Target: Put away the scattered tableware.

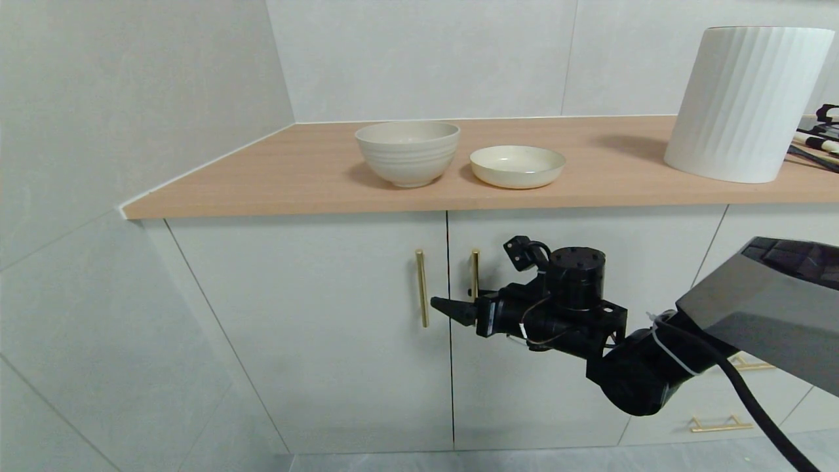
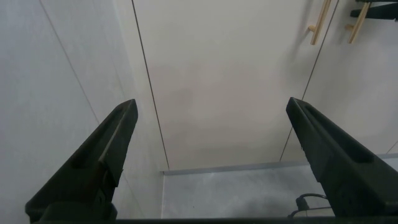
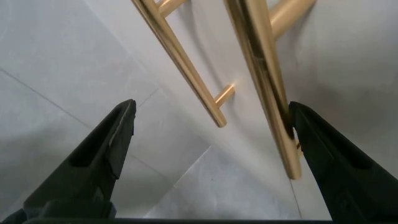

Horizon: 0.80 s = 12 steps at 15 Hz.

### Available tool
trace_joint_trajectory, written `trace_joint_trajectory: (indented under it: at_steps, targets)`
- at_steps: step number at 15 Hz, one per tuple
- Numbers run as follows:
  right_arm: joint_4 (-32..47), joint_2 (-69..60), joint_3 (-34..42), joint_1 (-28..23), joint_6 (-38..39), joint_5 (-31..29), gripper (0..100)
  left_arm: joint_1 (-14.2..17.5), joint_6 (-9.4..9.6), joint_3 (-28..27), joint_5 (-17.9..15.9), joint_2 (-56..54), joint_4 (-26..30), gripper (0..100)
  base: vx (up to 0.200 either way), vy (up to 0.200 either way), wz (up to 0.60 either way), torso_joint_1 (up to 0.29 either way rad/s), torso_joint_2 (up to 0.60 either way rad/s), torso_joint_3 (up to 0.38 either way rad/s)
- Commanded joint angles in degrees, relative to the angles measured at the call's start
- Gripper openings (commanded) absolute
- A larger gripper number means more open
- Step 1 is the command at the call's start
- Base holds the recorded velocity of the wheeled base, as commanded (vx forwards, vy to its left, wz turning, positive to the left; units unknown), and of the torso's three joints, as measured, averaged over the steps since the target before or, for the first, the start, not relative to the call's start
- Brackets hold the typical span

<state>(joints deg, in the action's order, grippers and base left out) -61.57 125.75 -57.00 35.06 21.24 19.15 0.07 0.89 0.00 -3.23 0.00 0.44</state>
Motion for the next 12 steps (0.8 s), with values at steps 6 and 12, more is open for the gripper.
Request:
trace_joint_trajectory:
  at_steps: [6,12]
  targets:
    - [-0.04,-3.93,3.92,0.36,0.21,5.37,100,0.01,-0.01,0.0,-0.02,0.0,0.0,100,0.0,0.0,0.0,0.0,0.0,0.0]
    - [0.05,-7.45,7.43,0.36,1.09,7.66,100,0.01,-0.01,0.0,-0.02,0.0,0.0,100,0.0,0.0,0.0,0.0,0.0,0.0]
